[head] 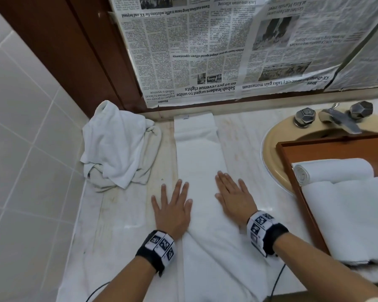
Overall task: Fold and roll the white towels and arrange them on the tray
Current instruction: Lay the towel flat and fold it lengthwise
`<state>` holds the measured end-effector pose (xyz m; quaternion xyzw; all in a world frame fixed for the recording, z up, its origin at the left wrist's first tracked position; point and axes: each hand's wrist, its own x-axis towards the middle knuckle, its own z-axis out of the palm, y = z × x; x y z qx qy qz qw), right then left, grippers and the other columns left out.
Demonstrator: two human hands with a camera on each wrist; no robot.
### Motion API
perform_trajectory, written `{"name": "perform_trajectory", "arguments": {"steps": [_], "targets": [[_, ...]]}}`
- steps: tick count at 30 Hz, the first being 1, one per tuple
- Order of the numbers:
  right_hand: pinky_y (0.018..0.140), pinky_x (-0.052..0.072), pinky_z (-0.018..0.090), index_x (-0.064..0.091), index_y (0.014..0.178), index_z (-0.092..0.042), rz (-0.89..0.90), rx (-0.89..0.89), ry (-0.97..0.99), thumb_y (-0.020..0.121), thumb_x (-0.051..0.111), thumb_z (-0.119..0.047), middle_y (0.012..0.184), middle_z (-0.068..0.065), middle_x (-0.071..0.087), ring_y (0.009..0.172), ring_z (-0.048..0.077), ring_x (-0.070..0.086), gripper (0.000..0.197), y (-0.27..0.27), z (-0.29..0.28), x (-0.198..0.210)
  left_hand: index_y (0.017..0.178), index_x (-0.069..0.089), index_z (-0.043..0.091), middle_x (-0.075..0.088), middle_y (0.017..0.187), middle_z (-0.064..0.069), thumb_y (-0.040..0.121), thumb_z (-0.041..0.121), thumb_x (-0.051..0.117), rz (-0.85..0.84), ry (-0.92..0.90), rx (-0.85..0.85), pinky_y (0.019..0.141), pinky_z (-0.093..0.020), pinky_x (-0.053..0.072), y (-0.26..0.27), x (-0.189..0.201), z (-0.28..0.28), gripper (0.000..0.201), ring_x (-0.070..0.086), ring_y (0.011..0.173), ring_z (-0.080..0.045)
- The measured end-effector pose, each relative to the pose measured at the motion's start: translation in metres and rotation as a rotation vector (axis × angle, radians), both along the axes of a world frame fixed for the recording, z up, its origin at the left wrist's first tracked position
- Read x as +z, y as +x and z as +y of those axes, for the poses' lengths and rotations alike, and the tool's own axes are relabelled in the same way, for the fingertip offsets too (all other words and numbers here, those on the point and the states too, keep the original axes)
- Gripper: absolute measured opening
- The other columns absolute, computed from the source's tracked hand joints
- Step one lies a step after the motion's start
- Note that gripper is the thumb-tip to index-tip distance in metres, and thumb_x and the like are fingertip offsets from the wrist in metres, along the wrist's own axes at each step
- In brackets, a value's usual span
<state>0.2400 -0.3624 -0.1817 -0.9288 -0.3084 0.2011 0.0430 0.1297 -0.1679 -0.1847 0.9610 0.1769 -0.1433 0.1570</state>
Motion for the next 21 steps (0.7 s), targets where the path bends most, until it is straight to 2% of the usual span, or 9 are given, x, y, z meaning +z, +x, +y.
{"name": "perform_trajectory", "arguments": {"steps": [1,2,4,9,13,15,17,19,21], "targets": [[0.120,-0.003,0.042,-0.006,0.157,-0.019,-0.001,0.005,-0.009,0.087,-0.015,-0.050,0.155,-0.011,-0.023,0.151,0.008,-0.008,0.077,0.012,0.002,0.000,0.155,-0.011,0.045,-0.019,0.161,0.026,0.100,0.056,0.001,0.000,0.003,0.009,0.118,-0.061,-0.009,0.011,0.000,0.001,0.057,-0.020,0.151,-0.024],[0.120,-0.004,0.042,-0.007,0.157,-0.019,-0.010,0.002,-0.014,0.093,-0.010,-0.050,0.157,-0.010,-0.023,0.150,0.008,-0.010,0.070,0.024,0.005,0.000,0.155,-0.010,0.045,-0.018,0.161,0.025,0.102,0.055,0.005,-0.001,0.005,0.017,0.118,-0.061,-0.009,0.023,0.000,0.003,0.056,-0.019,0.151,-0.025],[0.121,-0.003,0.042,-0.007,0.157,-0.020,-0.001,-0.017,-0.022,0.105,0.007,-0.043,0.162,-0.009,-0.019,0.150,0.007,-0.011,0.059,0.047,0.009,-0.002,0.156,-0.010,0.044,-0.017,0.162,0.025,0.104,0.054,0.009,0.001,0.013,0.023,0.118,-0.061,-0.009,0.046,0.001,0.006,0.056,-0.018,0.152,-0.025],[0.122,-0.002,0.043,-0.004,0.158,-0.023,0.037,-0.045,0.006,0.107,0.015,-0.041,0.164,-0.011,-0.013,0.151,0.009,-0.010,0.058,0.091,0.015,0.001,0.156,-0.008,0.044,-0.014,0.163,0.024,0.103,0.057,0.011,0.026,0.003,0.041,0.118,-0.062,-0.010,0.090,0.003,0.017,0.058,-0.018,0.152,-0.026],[0.122,0.004,0.043,0.009,0.158,-0.019,0.053,-0.126,0.104,0.106,0.026,-0.039,0.165,-0.007,-0.001,0.152,0.015,0.000,0.058,0.092,0.001,0.007,0.157,-0.002,0.042,-0.012,0.164,0.021,0.104,0.054,0.015,0.021,-0.045,0.045,0.119,-0.061,-0.007,0.095,0.008,0.013,0.057,-0.014,0.152,-0.026],[0.122,0.013,0.044,0.021,0.156,-0.016,0.055,-0.147,0.201,0.104,0.037,-0.037,0.165,-0.002,0.012,0.151,0.018,0.011,0.058,0.079,-0.013,0.010,0.158,0.012,0.039,-0.002,0.166,0.017,0.104,0.051,0.022,-0.034,-0.082,0.032,0.120,-0.059,-0.002,0.084,0.011,0.007,0.055,-0.006,0.153,-0.025],[0.119,0.022,0.041,0.034,0.151,-0.013,0.083,-0.146,0.265,0.100,0.048,-0.035,0.161,0.004,0.025,0.147,0.022,0.024,0.057,0.058,-0.030,0.014,0.152,0.035,0.035,0.019,0.164,0.010,0.102,0.050,0.033,-0.121,-0.115,-0.017,0.120,-0.053,0.011,0.066,0.012,0.003,0.052,0.012,0.151,-0.025],[0.114,0.029,0.037,0.046,0.144,-0.011,0.103,-0.158,0.281,0.097,0.056,-0.034,0.156,0.007,0.035,0.141,0.025,0.035,0.053,0.034,-0.050,0.018,0.134,0.060,0.030,0.046,0.151,0.005,0.094,0.055,0.033,-0.226,-0.185,-0.048,0.114,-0.048,0.028,0.045,0.015,-0.003,0.054,0.037,0.141,-0.026],[0.107,0.034,0.035,0.056,0.134,-0.011,0.091,-0.188,0.272,0.093,0.062,-0.035,0.150,0.003,0.042,0.133,0.026,0.043,0.048,0.010,-0.068,0.021,0.115,0.073,0.028,0.063,0.132,0.007,0.091,0.052,0.037,-0.310,-0.208,-0.047,0.103,-0.045,0.040,0.027,0.014,-0.010,0.049,0.050,0.125,-0.026]]}}
